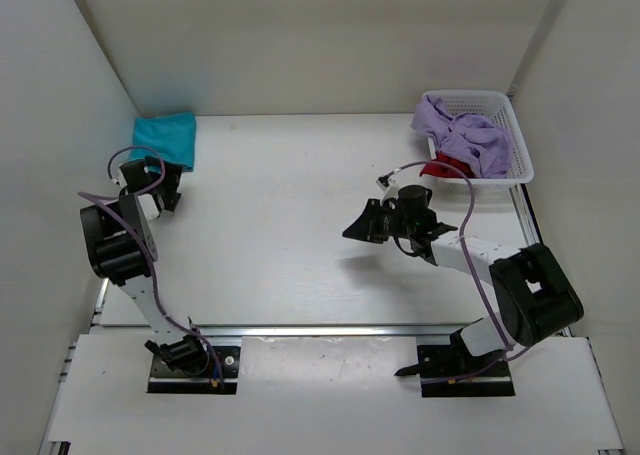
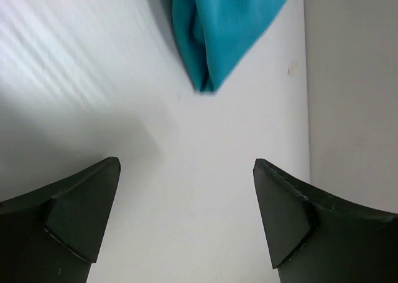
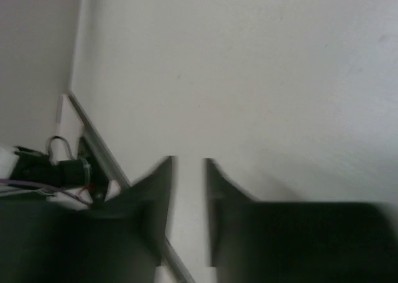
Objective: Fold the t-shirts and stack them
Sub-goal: Grab crumpled tshirt from bin with the right arm
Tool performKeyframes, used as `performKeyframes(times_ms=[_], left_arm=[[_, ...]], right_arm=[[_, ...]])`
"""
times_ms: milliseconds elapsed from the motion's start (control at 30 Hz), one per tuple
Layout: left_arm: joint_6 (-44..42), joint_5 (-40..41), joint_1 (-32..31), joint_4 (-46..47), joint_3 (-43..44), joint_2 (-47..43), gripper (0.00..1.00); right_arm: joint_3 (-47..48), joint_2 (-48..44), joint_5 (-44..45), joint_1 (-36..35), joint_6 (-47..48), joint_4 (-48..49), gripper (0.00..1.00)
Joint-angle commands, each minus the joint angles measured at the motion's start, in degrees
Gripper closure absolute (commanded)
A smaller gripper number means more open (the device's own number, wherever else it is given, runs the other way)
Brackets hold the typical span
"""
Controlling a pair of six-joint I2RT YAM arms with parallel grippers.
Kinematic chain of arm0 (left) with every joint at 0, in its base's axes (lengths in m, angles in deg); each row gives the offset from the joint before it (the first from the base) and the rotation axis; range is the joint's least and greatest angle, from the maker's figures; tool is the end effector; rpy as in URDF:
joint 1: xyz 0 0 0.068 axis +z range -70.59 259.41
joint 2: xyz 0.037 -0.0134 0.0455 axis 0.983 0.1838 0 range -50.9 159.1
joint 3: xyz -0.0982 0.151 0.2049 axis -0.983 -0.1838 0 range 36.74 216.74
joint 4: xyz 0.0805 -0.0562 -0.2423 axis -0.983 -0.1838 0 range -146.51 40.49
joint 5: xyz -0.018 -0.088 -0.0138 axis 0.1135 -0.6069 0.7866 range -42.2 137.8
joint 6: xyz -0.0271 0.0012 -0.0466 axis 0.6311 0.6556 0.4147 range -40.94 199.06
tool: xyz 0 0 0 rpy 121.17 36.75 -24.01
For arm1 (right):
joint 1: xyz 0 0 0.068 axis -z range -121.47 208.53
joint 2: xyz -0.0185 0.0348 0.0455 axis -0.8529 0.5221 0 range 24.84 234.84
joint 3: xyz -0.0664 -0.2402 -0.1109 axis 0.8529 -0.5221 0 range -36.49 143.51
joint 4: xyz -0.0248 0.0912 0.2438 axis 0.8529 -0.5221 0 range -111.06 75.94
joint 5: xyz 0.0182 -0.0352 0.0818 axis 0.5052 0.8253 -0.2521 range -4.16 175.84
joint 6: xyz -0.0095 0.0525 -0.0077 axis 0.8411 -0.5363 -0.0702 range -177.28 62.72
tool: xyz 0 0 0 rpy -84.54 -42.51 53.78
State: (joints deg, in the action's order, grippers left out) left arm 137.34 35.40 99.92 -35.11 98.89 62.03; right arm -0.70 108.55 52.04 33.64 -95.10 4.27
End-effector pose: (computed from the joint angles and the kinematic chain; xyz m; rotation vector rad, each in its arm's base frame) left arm 0.3884 0.1372 0.1403 -1.3336 1.8187 -0.5998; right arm 0.2547 0.1400 0.1832 -0.1400 2.2466 1.2467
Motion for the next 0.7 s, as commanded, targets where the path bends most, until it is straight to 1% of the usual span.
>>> performKeyframes(times_ms=[0, 33, 67, 100, 133, 167, 200, 233, 267, 300, 333, 367, 400, 433, 467, 500, 533, 567, 600, 633, 667], left_arm=[[-3.61, 1.59, -3.53, 0.28, -6.23, -10.68, 0.01], [-4.48, 1.59, -5.64, 0.55, -8.69, -12.01, 0.01], [-5.1, 1.85, -8.36, 0.37, -10.8, -15.07, 0.01], [-5.72, 2.38, -9.95, 0.81, -12.74, -18.58, 0.08], [-6.94, 2.65, -13.79, 1.94, -13.89, -20.53, 0.21], [-9.22, 3.34, -18.44, 1.87, -15.38, -23.77, 0.28], [-9.76, 5.35, -21.54, 1.43, -16.52, -26.93, 0.43], [-11.51, 5.89, -27.22, 1.51, -16.97, -29.84, 0.53], [-13.26, 7.81, -32.85, 1.17, -17.58, -31.69, 0.6], [-14.67, 8.44, -38.47, 0.73, -18.29, -32.58, 0.63], [-15.12, 9.58, -41.14, 1.07, -19.16, -33.98, 0.65], [-16.61, 10.98, -46.39, 1.34, -19.52, -34.69, 0.66], [-17.75, 10.82, -50.09, 0.47, -19.35, -34.35, 0.68], [-18.72, 9.43, -51.44, -0.32, -19.17, -33.74, 0.69], [-19.25, 9.68, -53.45, -0.68, -19.0, -33.04, 0.71], [-20.22, 10.03, -55.04, -2.16, -19.34, -32.86, 0.73], [-21.7, 10.29, -57.05, -3.74, -19.52, -32.51, 0.74], [-21.89, 10.47, -57.68, -3.93, -19.61, -32.5, 0.76], [-22.24, 9.51, -58.21, -2.72, -20.48, -32.42, 0.76], [-21.2, 7.59, -58.48, -0.18, -22.58, -33.2, 0.77], [-20.76, 5.22, -58.57, 1.85, -24.08, -33.73, 0.77]], right_arm=[[5.15, -3.36, 6.62, -0.95, 1.87, -2.57, 0.96], [6.47, -4.59, 9.78, -1.3, 1.96, -4.25, 1.0], [7.7, -5.82, 12.5, -0.96, 2.75, -5.4, 1.0], [9.46, -7.14, 14.45, -0.26, 3.36, -6.45, 1.0], [10.6, -7.5, 17.6, 0.27, 4.15, -9.51, 1.0], [13.14, -8.02, 19.11, 1.41, 5.81, -12.24, 1.0], [15.51, -8.03, 22.26, 2.98, 7.4, -13.22, 1.0], [18.15, -8.11, 24.99, 4.04, 8.72, -16.36, 1.0], [20.87, -7.59, 26.84, 6.49, 9.17, -18.22, 0.99], [22.29, -7.33, 28.51, 9.3, 10.48, -22.07, 1.0], [25.61, -6.11, 29.31, 12.29, 11.88, -23.85, 1.0], [28.86, -5.57, 32.19, 13.88, 13.64, -26.82, 1.0], [30.72, -3.83, 33.7, 16.86, 14.0, -30.16, 1.0], [33.96, -2.16, 33.8, 19.93, 15.22, -31.15, 1.0], [35.73, -1.53, 35.54, 23.09, 16.37, -32.12, 1.0], [36.8, -0.04, 35.99, 24.61, 16.81, -33.0, 0.99], [39.42, 2.58, 36.35, 27.06, 17.51, -34.66, 0.94], [42.05, 5.3, 35.74, 28.73, 18.65, -34.94, 0.88], [43.65, 7.07, 35.74, 29.45, 19.45, -36.33, 0.78], [46.79, 10.57, 34.26, 29.89, 21.02, -37.48, 0.67], [49.61, 14.26, 34.33, 29.72, 22.6, -37.66, 0.61]])
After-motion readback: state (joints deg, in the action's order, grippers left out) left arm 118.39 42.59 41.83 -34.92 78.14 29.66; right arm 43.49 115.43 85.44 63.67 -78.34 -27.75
